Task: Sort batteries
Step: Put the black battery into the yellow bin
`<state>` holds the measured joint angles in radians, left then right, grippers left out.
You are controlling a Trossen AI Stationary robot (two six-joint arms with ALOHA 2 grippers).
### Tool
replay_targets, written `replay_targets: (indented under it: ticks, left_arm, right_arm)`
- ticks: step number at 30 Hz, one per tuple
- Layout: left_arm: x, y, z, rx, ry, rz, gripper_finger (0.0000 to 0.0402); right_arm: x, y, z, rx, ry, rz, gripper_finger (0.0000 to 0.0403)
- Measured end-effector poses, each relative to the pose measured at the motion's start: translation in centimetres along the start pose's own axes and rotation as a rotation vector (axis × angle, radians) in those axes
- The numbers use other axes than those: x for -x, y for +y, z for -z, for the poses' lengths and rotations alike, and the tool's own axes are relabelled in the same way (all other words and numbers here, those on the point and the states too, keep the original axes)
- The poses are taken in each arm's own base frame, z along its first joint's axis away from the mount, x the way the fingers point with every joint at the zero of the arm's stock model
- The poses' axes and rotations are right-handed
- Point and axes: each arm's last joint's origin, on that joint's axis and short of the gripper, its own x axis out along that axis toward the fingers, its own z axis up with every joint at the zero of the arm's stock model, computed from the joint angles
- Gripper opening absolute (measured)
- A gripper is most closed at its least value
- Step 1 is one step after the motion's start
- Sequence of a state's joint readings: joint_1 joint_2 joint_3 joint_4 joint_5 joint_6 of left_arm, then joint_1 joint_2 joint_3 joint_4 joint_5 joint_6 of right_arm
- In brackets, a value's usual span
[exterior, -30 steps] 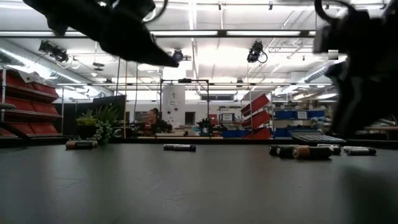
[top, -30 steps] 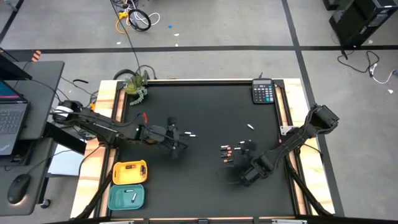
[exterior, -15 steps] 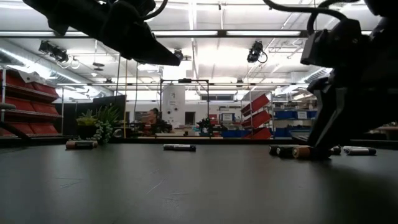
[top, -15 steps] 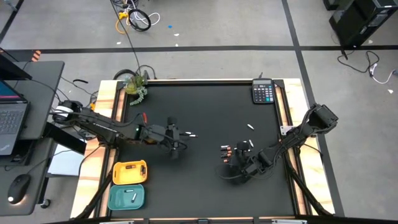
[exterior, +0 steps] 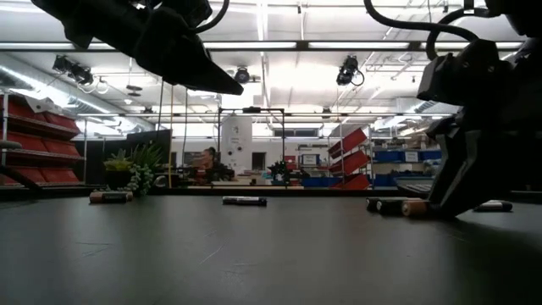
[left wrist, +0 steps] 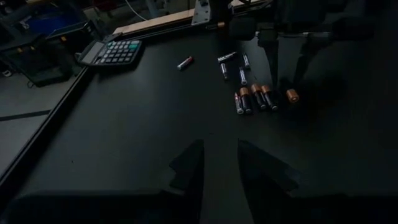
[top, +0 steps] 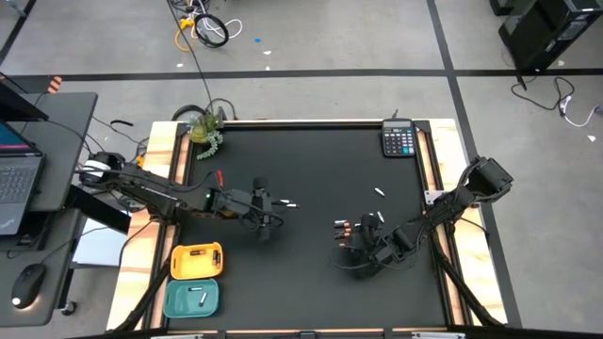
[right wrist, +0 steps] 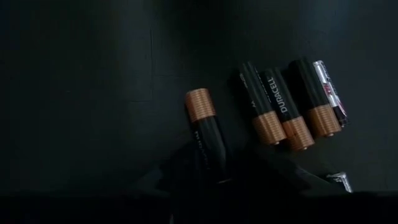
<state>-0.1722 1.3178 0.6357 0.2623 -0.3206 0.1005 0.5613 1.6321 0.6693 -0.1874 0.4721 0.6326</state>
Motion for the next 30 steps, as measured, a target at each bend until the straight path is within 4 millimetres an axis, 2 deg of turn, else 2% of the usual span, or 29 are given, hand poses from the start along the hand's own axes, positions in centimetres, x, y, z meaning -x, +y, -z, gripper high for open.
replay_targets:
  ticks: [4,11,19,24,30]
  left_arm:
    - [0.0,0.0,0.0,0.0,0.0,0.0,0.0108]
    - [0.0,0.0,0.0,0.0,-0.001,0.0,0.0108]
    - [0.0,0.0,0.0,0.0,0.001,0.0,0.0107]
    - [0.0,-0.1,0.0,0.068,0.002,0.031,0.0111]
    - [-1.5,-1.9,1.4,0.14,0.061,0.163,0.0137]
  right_arm:
    - [0.0,0.0,0.0,0.021,0.016,-0.022,0.0138]
    - [-0.2,-0.3,-0.1,0.019,0.071,-0.07,0.005]
    - [-0.3,-0.4,-0.1,0.01,0.062,-0.06,0.005]
    - [-0.2,-0.1,-1.0,0.038,0.022,-0.058,0.005]
    - [-0.1,0.0,-2.7,0.067,-0.056,-0.033,0.005]
